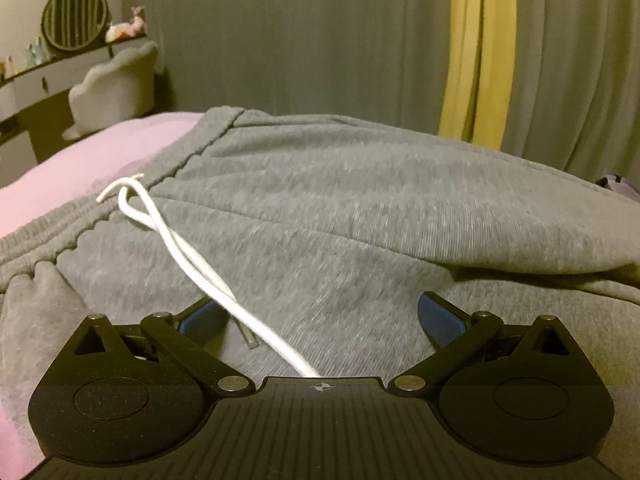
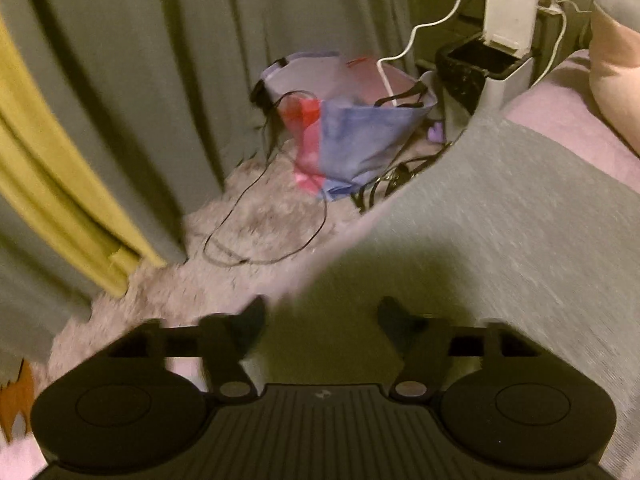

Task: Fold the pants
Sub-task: 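Move the right tool to the sweatpants leg hem and close on it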

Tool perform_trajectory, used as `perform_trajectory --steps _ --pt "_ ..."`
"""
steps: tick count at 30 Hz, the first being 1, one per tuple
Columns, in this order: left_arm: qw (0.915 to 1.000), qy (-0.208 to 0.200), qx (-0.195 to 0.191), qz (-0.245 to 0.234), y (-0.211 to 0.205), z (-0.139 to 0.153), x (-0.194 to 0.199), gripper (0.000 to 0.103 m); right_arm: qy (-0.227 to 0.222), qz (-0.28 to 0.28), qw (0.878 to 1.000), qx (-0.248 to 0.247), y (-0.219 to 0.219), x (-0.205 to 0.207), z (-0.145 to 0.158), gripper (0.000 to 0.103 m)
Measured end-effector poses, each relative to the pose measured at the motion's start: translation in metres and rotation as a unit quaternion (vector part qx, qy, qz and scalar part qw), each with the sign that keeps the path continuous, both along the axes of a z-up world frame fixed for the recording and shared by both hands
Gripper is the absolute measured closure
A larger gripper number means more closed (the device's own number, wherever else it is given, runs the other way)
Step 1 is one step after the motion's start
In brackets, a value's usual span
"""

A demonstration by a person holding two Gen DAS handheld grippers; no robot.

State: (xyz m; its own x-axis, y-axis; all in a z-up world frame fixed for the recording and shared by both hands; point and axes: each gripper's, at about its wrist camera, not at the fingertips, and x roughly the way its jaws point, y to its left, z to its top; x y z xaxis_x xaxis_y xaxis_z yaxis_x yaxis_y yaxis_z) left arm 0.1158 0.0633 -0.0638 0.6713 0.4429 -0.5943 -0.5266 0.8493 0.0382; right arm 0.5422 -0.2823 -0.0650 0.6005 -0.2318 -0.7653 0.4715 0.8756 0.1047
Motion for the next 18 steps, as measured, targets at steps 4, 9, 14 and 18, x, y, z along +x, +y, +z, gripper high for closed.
perform_trajectory --steps 4,9,14,18 --pt "1.0000 -0.007 0.006 0.003 0.001 -0.003 0.002 0.000 0.045 -0.031 0.997 -0.050 -0.002 0.022 -0.011 0.015" --pt "0.9999 -0.009 0.008 0.004 0.001 -0.003 0.003 0.000 0.053 -0.018 0.992 -0.117 -0.002 0.020 -0.016 0.051" --pt "0.9999 -0.010 0.006 0.004 0.000 -0.002 0.001 0.000 0.016 0.069 0.986 -0.149 0.001 -0.017 0.008 0.098" --pt "0.9999 -0.012 0.001 0.005 0.002 -0.001 0.000 0.000 -0.068 0.093 0.986 -0.123 -0.018 -0.093 0.041 0.099"
